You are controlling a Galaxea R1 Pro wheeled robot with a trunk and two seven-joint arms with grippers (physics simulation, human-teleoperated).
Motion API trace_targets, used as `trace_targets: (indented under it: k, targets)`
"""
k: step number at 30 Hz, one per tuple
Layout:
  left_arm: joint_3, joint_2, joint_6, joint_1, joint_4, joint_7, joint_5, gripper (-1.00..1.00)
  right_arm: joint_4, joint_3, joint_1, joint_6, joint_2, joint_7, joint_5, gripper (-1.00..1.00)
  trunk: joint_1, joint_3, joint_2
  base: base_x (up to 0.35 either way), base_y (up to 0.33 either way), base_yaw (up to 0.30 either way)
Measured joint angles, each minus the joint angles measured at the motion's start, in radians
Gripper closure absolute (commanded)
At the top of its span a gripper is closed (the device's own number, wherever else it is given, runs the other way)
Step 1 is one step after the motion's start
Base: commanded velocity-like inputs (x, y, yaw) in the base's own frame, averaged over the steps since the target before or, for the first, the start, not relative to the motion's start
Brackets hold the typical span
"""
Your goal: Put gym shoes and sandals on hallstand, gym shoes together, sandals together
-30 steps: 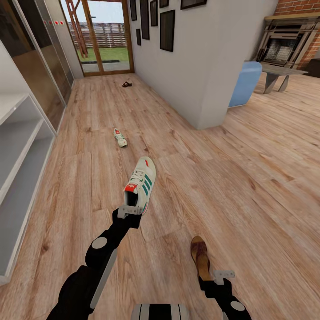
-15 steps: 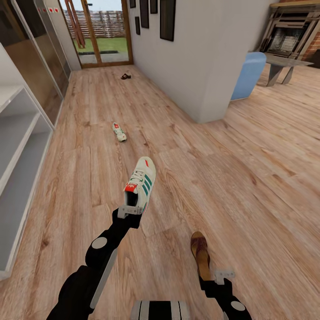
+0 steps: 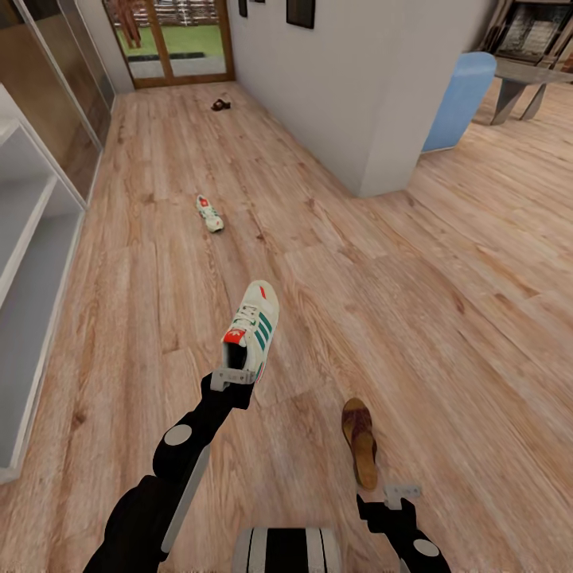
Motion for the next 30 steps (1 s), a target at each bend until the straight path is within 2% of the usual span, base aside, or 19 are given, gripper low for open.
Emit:
trace_targets:
  k: [9,18,24,30]
  targets:
    - [0.0,0.0,0.0,0.0,0.0,0.0,0.0,1.0,-0.001,0.0,0.0,0.0,0.0,0.0,0.0,-1.0,0.004,-0.049,-0.002,0.0,0.0,0.0]
    - [0.0,0.0,0.0,0.0,0.0,0.0,-0.001,1.0,-0.001,0.0,0.0,0.0,0.0,0.0,-0.001,-1.0,0.004,-0.06,-0.002,0.001,0.0,0.0]
    - [0.0,0.0,0.0,0.0,0.0,0.0,0.0,1.0,-0.001,0.0,0.0,0.0,0.0,0.0,-0.001,-1.0,0.003,-0.06,-0.002,0.228,0.0,0.0]
    - [0.0,0.0,0.0,0.0,0.0,0.0,0.0,1.0,-0.001,0.0,0.0,0.0,0.0,0.0,-0.001,-1.0,0.004,-0.06,-0.002,0.053,0.0,0.0]
